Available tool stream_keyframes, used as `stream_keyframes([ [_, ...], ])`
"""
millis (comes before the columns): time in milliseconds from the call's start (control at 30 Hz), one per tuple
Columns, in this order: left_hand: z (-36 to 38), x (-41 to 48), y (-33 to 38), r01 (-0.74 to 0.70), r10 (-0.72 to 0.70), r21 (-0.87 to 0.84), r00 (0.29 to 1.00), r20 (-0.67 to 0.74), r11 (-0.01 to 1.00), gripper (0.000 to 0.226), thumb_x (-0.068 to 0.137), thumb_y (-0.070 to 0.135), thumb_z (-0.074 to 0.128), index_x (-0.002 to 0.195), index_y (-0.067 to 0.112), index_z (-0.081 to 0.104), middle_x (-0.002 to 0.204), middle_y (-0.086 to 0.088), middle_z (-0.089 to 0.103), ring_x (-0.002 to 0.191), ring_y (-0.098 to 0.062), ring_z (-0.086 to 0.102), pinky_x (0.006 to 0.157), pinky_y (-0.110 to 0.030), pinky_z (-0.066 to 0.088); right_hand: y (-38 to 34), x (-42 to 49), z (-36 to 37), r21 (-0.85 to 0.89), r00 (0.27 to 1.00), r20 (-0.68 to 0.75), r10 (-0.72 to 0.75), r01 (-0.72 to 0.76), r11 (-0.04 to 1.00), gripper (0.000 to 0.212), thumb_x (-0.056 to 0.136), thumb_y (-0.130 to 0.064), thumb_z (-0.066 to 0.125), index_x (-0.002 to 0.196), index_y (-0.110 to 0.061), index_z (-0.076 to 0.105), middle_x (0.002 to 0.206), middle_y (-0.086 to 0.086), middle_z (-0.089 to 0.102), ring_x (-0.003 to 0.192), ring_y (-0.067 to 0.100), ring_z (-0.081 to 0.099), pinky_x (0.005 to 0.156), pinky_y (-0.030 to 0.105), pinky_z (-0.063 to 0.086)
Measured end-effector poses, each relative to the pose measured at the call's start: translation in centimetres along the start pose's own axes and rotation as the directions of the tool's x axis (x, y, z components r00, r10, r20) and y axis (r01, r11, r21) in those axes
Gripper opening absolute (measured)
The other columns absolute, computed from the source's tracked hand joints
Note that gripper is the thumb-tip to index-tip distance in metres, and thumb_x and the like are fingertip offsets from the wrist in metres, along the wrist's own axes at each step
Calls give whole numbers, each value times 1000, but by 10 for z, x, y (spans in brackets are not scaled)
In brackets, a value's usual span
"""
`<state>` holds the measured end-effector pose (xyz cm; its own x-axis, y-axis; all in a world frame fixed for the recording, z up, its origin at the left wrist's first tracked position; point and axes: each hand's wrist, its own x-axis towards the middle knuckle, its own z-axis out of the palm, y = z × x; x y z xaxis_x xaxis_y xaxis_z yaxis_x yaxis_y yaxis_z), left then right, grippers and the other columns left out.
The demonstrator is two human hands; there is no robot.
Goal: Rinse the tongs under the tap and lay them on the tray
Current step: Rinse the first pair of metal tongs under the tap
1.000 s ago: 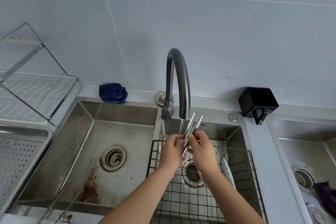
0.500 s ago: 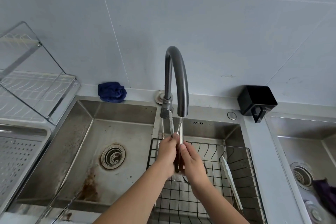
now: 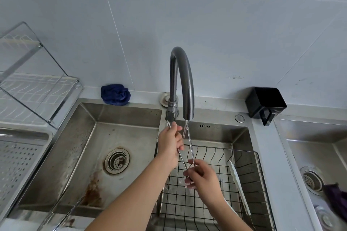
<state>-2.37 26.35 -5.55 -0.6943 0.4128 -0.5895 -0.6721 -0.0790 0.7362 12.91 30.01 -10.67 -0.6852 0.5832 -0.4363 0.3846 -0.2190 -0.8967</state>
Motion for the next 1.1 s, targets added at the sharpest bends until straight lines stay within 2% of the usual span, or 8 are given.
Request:
stream_keyframes([
  [67,-5,1,3,46,-45,-99,999,11,994,37,103,37,54,72,16,55,49,6,33,43,-11,29,48,-28,28,-9,11,0,-31,999,41,-3,4,1000,11,102,-14,58,96,-14,67,70,5,71,62,19,62,58,32,51],
  [233,-21,4,14,69,-69,-372,998,13,926,38,101,37,55,69,15,53,55,1,42,56,-18,45,69,-34,41,-46,46,12,-256,991,104,-87,111,960,30,105,-33,55,79,-18,57,66,-2,64,58,16,57,60,35,47],
  [400,-51,3,30,32,-18,-450,999,34,893,26,99,29,61,106,5,66,100,-16,72,100,-32,71,87,-44,57,-77,72,24,-451,965,192,-176,247,858,34,102,-44,57,78,-21,60,62,-3,68,47,7,60,53,29,51],
  [600,-72,1,41,-2,42,-466,996,75,885,27,94,17,66,119,9,66,117,-17,75,86,-26,71,83,-37,56,-104,82,43,-510,908,386,-160,355,783,40,102,-58,47,87,-23,59,55,3,65,29,12,52,32,19,36],
  [733,-71,2,39,-13,61,-440,994,95,898,22,92,22,62,112,16,69,87,-6,75,80,-22,74,83,-43,52,-101,79,44,-174,876,483,5,91,981,44,104,-58,42,94,-20,62,54,10,59,28,18,41,31,19,30],
  [867,-66,5,38,5,99,-522,980,172,853,24,95,23,61,111,14,76,100,-12,75,95,-28,74,99,-46,52,-92,73,25,83,874,481,77,-133,988,40,104,-47,49,97,-12,67,64,11,60,37,16,39,37,20,26],
  [967,-53,4,35,24,102,-513,971,216,858,36,89,36,69,116,13,74,104,-13,76,102,-30,74,98,-46,53,-85,68,13,193,882,467,68,-176,965,32,103,-40,57,98,-13,72,70,13,60,45,17,44,41,22,31],
  [1100,-26,3,32,15,41,-452,992,115,892,53,77,51,76,113,13,68,86,-5,77,83,-23,76,93,-45,54,-82,62,4,251,888,461,-6,-124,960,28,101,-40,62,93,-14,68,79,16,63,57,20,54,49,26,41],
])
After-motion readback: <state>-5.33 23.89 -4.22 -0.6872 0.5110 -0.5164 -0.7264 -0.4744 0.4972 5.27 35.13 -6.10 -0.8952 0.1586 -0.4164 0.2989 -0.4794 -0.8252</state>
